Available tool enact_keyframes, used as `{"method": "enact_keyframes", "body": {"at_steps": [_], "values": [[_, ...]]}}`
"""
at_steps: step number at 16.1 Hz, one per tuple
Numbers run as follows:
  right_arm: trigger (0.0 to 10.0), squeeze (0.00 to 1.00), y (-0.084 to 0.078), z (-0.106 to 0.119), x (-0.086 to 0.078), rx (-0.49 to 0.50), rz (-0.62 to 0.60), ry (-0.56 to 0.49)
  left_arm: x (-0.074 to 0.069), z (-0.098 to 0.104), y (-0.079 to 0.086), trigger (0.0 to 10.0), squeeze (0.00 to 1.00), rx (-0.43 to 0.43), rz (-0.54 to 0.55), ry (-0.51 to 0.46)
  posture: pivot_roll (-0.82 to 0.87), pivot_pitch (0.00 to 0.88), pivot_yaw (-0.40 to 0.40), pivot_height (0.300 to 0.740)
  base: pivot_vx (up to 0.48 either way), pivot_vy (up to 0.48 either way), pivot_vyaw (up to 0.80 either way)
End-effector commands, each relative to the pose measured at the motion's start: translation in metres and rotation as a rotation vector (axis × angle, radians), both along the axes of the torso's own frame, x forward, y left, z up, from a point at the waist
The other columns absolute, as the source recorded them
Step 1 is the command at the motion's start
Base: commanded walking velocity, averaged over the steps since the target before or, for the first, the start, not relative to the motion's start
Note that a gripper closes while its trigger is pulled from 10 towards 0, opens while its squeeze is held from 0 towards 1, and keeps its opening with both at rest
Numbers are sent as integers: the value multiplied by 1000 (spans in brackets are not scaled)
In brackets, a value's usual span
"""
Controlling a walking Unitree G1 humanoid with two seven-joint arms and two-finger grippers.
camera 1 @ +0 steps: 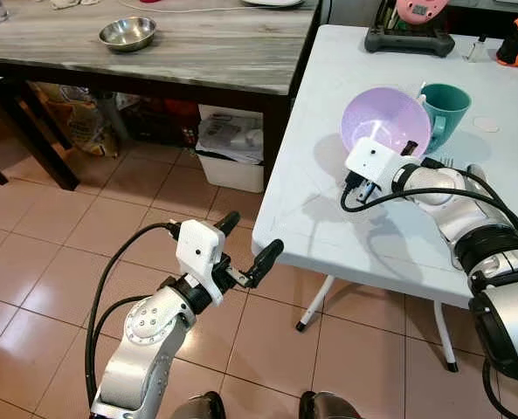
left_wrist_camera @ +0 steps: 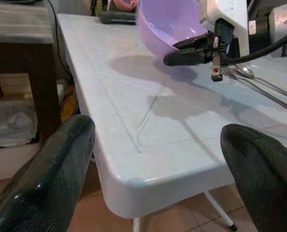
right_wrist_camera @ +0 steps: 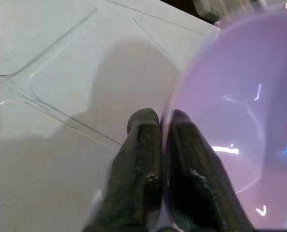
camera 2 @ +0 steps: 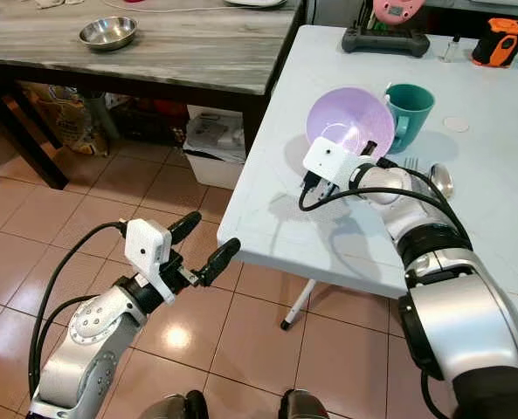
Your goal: Setting the table
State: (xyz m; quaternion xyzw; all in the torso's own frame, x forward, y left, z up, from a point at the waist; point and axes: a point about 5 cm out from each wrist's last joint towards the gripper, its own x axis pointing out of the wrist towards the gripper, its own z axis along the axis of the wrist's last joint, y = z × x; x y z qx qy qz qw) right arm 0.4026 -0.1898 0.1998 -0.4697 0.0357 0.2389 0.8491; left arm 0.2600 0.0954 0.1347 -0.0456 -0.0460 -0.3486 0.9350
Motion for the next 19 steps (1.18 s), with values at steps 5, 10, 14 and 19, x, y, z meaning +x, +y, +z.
{"method": "enact_keyframes", "body": {"at_steps": [5,10,14,19], "values": [[0,0,22,27,3,132,94,-133,6,0,5,10000,0,18,59,-16,-102,156,20,740,0,0,0],[0,0,44,31,-12,443,157,-275,23,1,20,10000,0,-8,240,-8,-113,138,14,740,0,0,0],[10000,0,45,9,-39,677,49,-336,33,2,24,10000,0,-30,295,-13,-141,127,20,740,0,0,0],[10000,0,44,-12,-70,836,-130,-335,48,3,29,10000,0,-22,368,-30,-182,102,43,740,0,0,0]]}}
